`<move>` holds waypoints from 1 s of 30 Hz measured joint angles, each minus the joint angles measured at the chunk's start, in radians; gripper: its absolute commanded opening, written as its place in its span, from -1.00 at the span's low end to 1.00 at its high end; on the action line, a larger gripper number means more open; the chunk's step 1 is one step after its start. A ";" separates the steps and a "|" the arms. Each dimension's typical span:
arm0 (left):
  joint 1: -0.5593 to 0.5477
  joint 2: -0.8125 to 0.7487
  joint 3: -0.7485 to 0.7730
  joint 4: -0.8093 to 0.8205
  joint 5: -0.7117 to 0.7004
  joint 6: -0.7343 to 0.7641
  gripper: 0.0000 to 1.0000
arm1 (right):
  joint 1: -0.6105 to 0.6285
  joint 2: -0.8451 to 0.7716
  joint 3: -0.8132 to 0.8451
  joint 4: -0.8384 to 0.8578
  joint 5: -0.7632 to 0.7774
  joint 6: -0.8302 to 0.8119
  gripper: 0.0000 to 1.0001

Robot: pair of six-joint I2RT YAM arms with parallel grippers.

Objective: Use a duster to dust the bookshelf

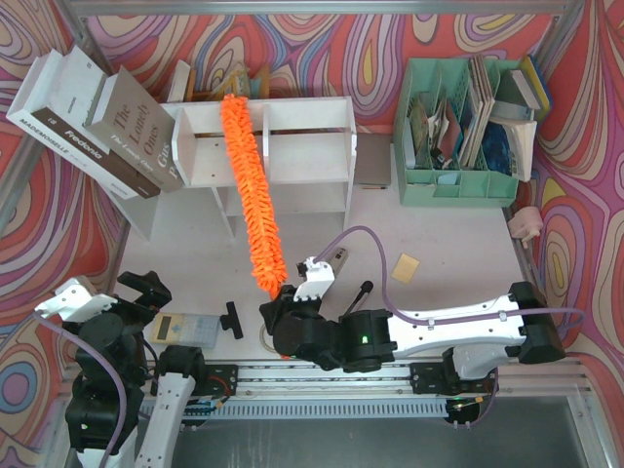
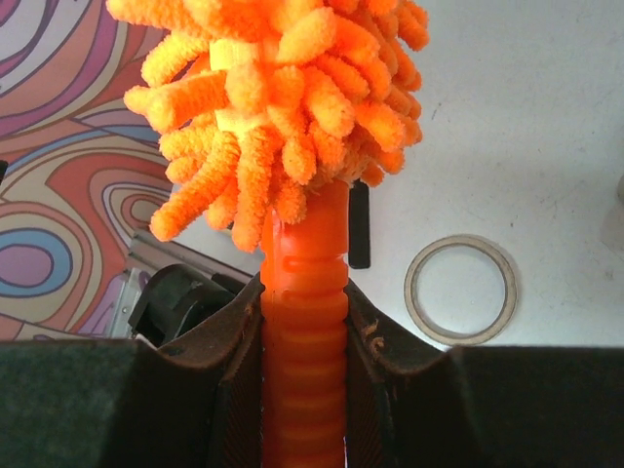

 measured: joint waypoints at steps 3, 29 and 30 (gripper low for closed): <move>0.000 0.000 0.000 0.000 0.000 0.000 0.97 | 0.002 -0.007 0.000 0.028 0.000 -0.055 -1.00; 0.000 -0.014 0.000 -0.002 -0.007 0.000 0.96 | 0.039 -0.225 -0.043 -0.194 0.026 0.089 -1.00; 0.000 -0.014 0.000 -0.002 -0.007 0.000 0.97 | 0.041 -0.219 -0.048 -0.196 0.022 0.098 -1.00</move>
